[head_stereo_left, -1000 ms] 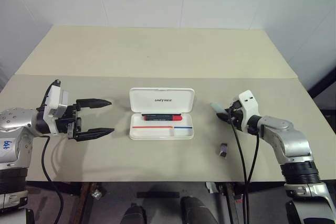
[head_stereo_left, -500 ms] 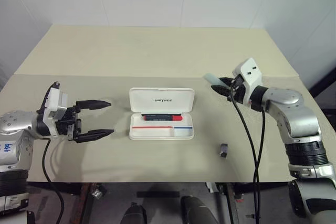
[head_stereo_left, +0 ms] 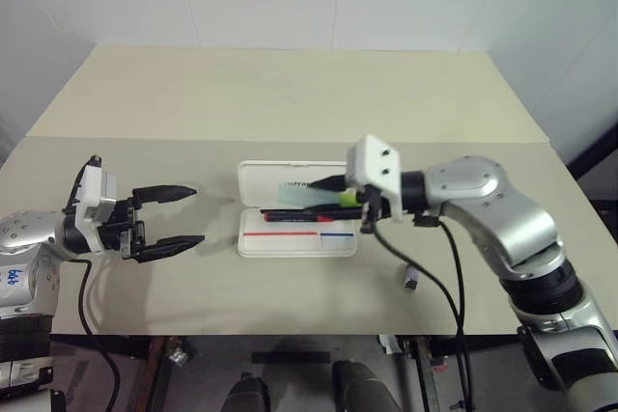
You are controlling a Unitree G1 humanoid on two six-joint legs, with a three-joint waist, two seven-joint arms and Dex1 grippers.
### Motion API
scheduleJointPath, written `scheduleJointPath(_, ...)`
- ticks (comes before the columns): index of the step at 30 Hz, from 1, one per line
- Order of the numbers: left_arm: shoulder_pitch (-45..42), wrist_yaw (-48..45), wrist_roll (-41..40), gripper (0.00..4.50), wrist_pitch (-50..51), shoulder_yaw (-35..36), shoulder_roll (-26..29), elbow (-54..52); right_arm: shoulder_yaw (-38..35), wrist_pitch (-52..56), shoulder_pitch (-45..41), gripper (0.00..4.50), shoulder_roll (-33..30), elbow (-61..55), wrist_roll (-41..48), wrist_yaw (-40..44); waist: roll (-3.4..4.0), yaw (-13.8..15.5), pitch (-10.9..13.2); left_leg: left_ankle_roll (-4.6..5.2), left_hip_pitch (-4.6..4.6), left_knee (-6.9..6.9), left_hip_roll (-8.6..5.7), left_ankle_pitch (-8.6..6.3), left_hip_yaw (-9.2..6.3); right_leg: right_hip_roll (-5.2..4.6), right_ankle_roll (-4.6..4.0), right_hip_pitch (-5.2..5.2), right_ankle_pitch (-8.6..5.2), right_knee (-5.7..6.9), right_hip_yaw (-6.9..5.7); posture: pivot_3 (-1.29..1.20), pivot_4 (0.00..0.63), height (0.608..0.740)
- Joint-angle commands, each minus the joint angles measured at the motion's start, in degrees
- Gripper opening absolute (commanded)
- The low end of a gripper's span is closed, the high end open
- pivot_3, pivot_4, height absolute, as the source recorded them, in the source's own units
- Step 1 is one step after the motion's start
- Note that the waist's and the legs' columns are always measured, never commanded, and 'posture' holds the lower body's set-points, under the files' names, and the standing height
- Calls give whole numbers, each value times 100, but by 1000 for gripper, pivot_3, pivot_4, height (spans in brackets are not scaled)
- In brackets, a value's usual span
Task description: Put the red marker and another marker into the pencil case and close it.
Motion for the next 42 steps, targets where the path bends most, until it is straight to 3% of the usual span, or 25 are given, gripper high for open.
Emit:
scheduleJointPath(1, 4, -80, -131, 4500, -134, 175, 64, 17, 442, -306, 7, 1124, 230, 145, -362, -23, -1, -1, -1, 0, 0, 0, 0, 0, 0, 0, 0, 0, 0, 0, -1, 0, 150, 740)
scheduleJointPath(9, 161, -30, -172, 4500, -136, 285, 90, -154, 1200, -874, -250, 1124, 1062, 1203, -1189, -131, -1, -21, -1, 0, 0, -1, 1, 0, -3, 0, -4, -3, -2, 3, -6, 0, 150, 740)
scheduleJointPath(17, 420, 55, -258, 4500, -82, 440, 104, -402, 1243, -1446, -491, 1124, 1627, 2221, -1624, -57, -2, -52, -1, -1, 0, -3, 3, 0, -12, -3, -12, -4, -6, 14, -18, 0, 150, 740)
scheduleJointPath(24, 570, 146, -307, 4500, -39, 541, 124, -557, 1164, -1720, -609, 1124, 1695, 2617, -1778, 151, -3, -62, -2, -2, 0, -5, 2, 0, -14, -7, -12, -3, -6, 28, -23, 0, 150, 740)
scheduleJointPath(39, 483, 196, -300, 4500, -62, 490, 149, -491, 1039, -1263, -425, 1124, 1832, 2248, -1717, 236, -3, -145, -2, -2, 1, -4, 1, 0, -15, -7, -12, -3, -6, 31, -26, 0, 150, 740)
scheduleJointPath(40, 479, 195, -298, 4500, -64, 488, 149, -487, 1022, -1209, -420, 1849, 1854, 2239, -1717, 217, -3, -147, -2, -2, 1, -5, 1, 0, -15, -7, -12, -3, -6, 33, -26, 0, 150, 740)
scheduleJointPath(42, 479, 201, -296, 4500, -67, 489, 147, -489, 1004, -1145, -406, 2443, 1871, 2214, -1727, 194, -3, -146, -2, -2, 1, -6, 2, 0, -17, -7, -12, -4, -6, 33, -27, 0, 150, 740)
